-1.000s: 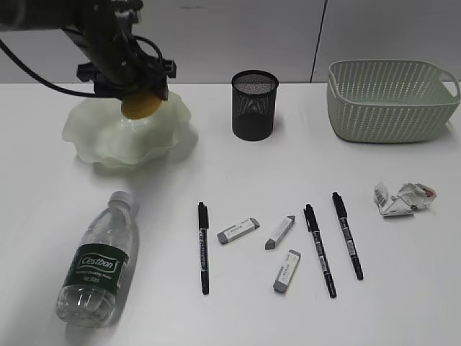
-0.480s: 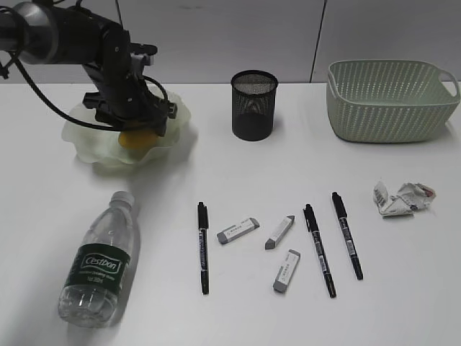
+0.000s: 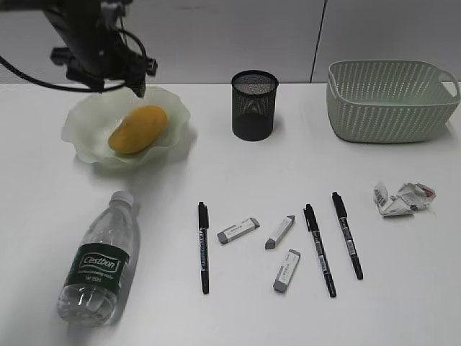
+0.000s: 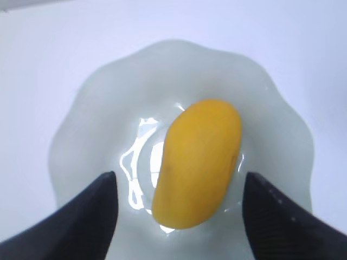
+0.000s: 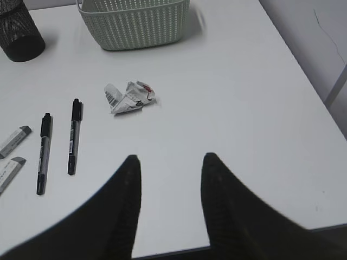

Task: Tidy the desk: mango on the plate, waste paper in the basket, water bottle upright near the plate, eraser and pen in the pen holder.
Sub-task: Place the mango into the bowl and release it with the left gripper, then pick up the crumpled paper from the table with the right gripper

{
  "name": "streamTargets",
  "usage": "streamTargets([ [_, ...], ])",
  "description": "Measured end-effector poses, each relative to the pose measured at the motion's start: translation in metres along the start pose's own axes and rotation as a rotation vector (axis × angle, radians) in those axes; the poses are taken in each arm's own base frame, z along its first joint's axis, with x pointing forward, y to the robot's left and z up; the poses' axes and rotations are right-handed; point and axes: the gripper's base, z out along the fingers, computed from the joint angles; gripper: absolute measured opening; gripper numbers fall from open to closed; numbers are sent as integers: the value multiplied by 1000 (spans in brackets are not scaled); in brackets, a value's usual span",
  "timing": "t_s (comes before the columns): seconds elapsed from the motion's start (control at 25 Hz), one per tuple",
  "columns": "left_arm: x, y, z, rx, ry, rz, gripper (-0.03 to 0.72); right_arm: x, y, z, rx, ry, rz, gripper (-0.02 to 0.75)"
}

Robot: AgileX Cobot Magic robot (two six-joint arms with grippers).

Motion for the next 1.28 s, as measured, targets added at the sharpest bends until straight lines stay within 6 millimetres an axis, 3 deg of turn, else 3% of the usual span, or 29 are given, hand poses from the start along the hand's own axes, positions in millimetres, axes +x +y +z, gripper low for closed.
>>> streamTargets([
  [0.16, 0, 12, -72, 3, -103, 42, 494, 0, 0, 0, -2, 0, 1, 308],
  [0.32, 45, 31, -137, 13, -183, 62, 482, 0, 0, 0, -3, 0, 1, 308],
  [0.44, 101, 50, -186, 24, -238, 56, 481, 0, 0, 0, -3, 0, 1, 308],
  [0.72, 243, 91, -262, 39, -394, 3, 481, 0, 0, 0, -3, 0, 1, 308],
  [1.0, 335, 115, -291, 64, -497, -76, 481, 0, 0, 0, -3, 1, 2, 308],
  [1.16, 363, 120, -287, 74, -532, -94, 474, 0, 0, 0, -3, 1, 2, 308],
  [1.28, 369, 121, -289, 82, -570, -99, 469, 0, 0, 0, -3, 1, 2, 308],
])
